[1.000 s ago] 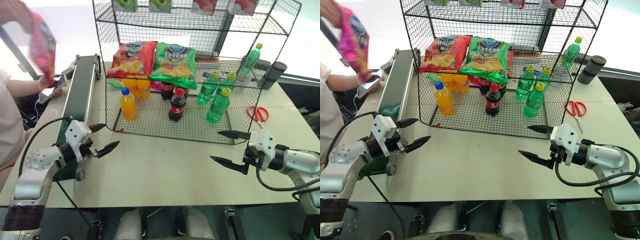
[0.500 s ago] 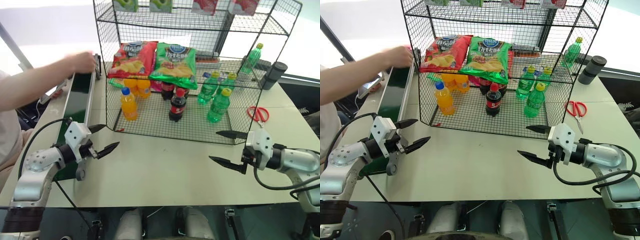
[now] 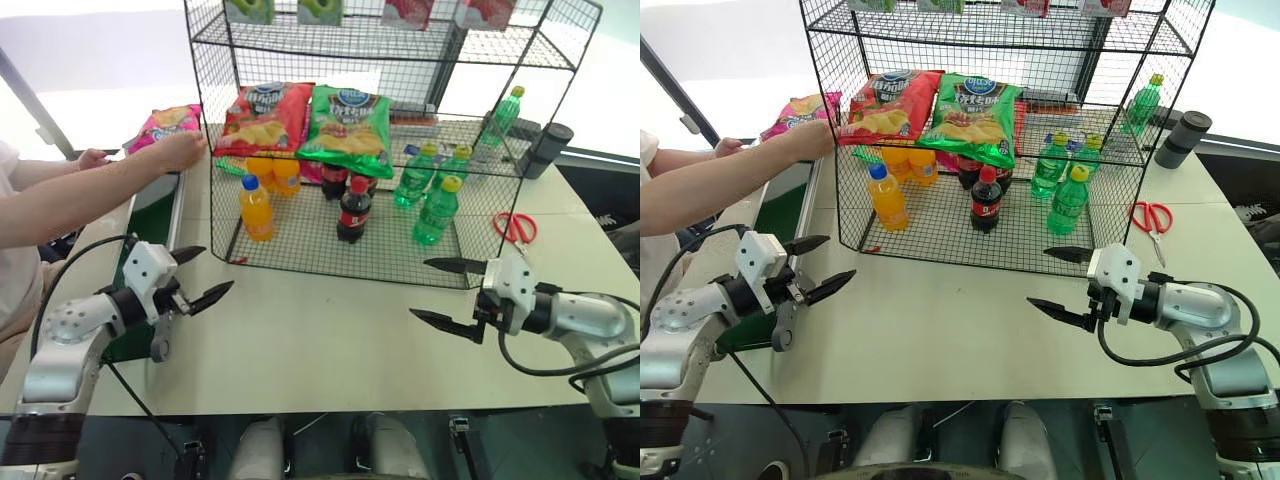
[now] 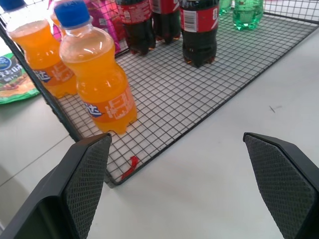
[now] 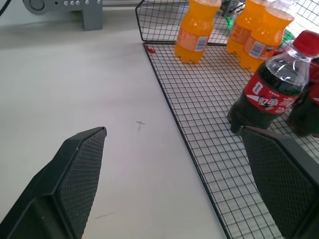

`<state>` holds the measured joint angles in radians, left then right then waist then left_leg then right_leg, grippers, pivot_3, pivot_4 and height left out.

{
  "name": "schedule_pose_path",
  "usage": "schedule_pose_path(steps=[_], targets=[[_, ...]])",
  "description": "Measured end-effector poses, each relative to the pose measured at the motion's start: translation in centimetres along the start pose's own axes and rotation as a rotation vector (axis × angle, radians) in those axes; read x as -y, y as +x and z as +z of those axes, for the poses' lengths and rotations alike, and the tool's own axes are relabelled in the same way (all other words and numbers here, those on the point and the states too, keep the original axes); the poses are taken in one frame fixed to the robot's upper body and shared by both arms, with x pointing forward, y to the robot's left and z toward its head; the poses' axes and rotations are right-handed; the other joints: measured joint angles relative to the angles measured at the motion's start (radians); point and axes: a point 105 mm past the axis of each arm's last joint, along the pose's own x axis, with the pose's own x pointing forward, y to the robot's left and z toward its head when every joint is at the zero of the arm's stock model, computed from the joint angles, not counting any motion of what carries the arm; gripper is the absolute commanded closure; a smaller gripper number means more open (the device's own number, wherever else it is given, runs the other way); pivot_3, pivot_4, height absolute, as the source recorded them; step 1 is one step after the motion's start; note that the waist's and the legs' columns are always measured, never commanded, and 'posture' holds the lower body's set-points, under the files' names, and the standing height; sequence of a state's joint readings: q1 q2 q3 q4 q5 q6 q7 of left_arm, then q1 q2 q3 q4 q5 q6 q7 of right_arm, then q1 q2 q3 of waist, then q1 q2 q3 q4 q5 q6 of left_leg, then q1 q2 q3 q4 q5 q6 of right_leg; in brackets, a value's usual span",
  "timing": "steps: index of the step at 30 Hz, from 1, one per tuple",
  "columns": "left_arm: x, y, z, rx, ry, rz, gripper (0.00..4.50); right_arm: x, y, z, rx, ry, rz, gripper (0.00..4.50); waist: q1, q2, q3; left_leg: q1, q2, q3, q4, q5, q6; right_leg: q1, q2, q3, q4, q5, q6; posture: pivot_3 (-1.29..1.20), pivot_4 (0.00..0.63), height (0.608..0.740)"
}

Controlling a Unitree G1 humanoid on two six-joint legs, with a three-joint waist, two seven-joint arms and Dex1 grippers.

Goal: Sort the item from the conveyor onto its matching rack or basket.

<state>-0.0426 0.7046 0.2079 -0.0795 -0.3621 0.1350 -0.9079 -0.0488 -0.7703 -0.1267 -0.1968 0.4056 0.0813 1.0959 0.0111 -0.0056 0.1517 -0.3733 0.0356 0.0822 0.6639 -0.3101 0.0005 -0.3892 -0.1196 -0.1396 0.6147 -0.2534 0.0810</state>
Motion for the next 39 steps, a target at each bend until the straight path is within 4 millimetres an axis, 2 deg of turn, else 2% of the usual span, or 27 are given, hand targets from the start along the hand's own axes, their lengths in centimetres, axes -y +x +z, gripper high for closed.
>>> schedule_pose_path(steps=[7,13,18,22,27,32,36,39], targets=[[-0.4,-0.3,0.0,0.001,0.005,0.035,0.00,1.3,0.6,0.3,0.016,-0.026,-0.008,0.05,0.001,0.000,0.000,0.000,0.000,0.000,0.000,0.000,0.000,0.000,0.000,0.000,0.000,0.000,0.000,0.00,0.150,0.740],[0.0,-0.9,-1.0,-0.033,-0.026,0.051,0.00,1.1,1.5,0.1,0.035,-0.017,0.008,0.05,0.000,0.000,0.000,0.000,0.000,0.000,0.000,0.000,0.000,0.000,0.000,0.000,0.000,0.000,0.000,0.00,0.150,0.740],[-0.3,-2.0,-0.7,-0.044,-0.004,0.079,0.00,1.0,2.5,0.4,0.064,-0.004,0.028,0.05,-0.001,0.000,0.000,0.000,0.000,0.000,0.000,0.000,0.000,0.000,0.000,0.000,0.000,0.000,0.000,0.00,0.150,0.740],[-0.6,-3.3,-0.6,-0.050,0.017,0.135,0.00,0.6,4.0,1.4,0.166,0.089,0.053,0.05,-0.003,0.000,0.000,0.000,0.001,0.000,0.000,0.000,0.000,0.000,0.000,0.000,0.000,0.000,0.000,0.00,0.150,0.740],[0.0,-5.0,-0.8,-0.075,0.040,0.164,0.00,-2.6,6.8,3.8,0.315,0.233,0.263,0.05,-0.006,0.000,0.000,0.000,0.001,0.000,0.000,0.000,0.000,-0.001,0.000,0.000,0.000,0.001,-0.001,0.00,0.150,0.740],[-1.1,-6.4,-0.2,-0.083,0.154,0.268,0.00,-2.3,8.3,5.2,0.362,0.248,0.349,0.05,0.000,0.000,0.000,0.000,0.001,0.000,0.000,0.000,0.000,-0.001,0.000,0.000,0.000,0.001,-0.002,0.00,0.150,0.740],[-1.2,-7.5,-0.2,-0.097,0.202,0.335,0.00,-2.2,9.5,4.2,0.339,0.268,0.348,0.05,-0.001,-0.001,-0.001,-0.001,0.001,0.001,0.000,0.000,0.000,-0.001,0.000,0.000,0.000,0.001,-0.002,0.00,0.150,0.740],[-1.7,-8.9,-1.0,-0.198,0.349,0.391,0.00,-2.3,9.8,3.3,0.311,0.268,0.351,0.05,-0.002,-0.001,-0.001,-0.001,0.001,0.001,0.000,0.000,0.000,-0.003,0.000,0.000,0.000,0.001,-0.002,0.00,0.150,0.740]])
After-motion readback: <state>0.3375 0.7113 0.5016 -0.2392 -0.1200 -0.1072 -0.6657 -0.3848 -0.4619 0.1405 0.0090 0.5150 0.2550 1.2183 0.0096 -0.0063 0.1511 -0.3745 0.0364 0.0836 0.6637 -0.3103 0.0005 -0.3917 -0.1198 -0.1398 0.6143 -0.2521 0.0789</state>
